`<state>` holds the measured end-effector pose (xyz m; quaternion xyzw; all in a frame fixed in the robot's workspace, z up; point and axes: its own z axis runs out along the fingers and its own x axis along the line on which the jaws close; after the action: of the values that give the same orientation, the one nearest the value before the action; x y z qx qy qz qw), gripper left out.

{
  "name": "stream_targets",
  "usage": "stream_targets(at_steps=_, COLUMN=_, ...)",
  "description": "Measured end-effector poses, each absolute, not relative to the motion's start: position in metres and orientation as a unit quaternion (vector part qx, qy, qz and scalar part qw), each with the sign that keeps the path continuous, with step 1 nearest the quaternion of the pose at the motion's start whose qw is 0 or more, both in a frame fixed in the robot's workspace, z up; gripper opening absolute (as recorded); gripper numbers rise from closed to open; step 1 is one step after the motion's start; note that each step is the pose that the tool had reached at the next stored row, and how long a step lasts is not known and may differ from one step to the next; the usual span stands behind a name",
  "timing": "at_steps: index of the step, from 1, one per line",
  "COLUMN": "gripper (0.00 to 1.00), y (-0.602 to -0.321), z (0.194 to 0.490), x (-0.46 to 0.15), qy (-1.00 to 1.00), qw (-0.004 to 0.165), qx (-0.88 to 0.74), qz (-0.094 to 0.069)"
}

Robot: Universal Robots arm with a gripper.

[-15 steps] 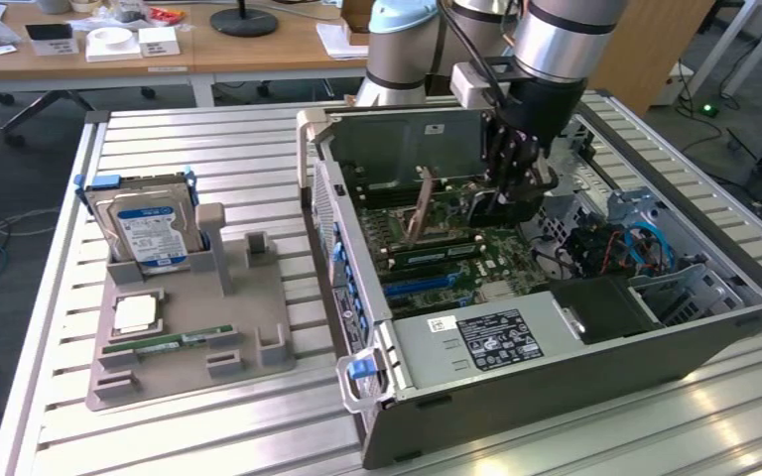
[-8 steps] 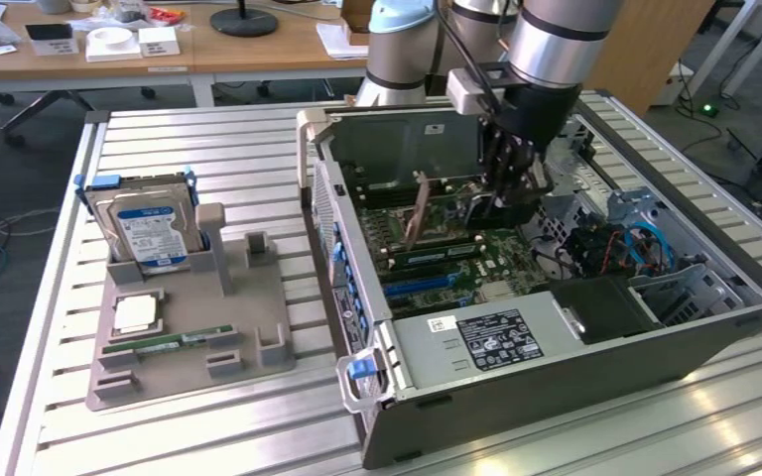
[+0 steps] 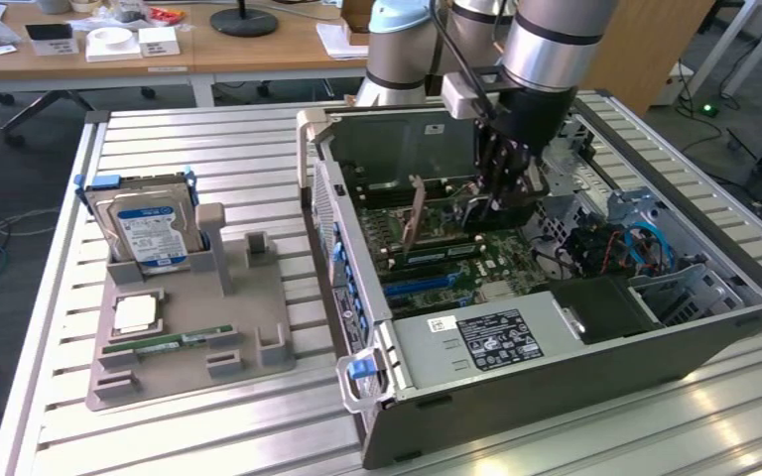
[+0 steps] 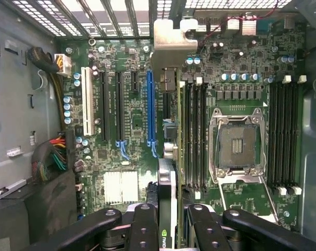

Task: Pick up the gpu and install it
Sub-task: 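Insert the gpu into the slot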

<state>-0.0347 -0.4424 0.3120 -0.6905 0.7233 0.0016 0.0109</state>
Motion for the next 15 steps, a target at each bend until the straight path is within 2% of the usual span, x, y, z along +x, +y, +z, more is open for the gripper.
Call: stream_targets(at_steps=15, gripper=0.27, y=-0.4458, z=0.3071, x=-0.0389, qy=0.722, qw=0.011, qx=-0.691, qz=0.002)
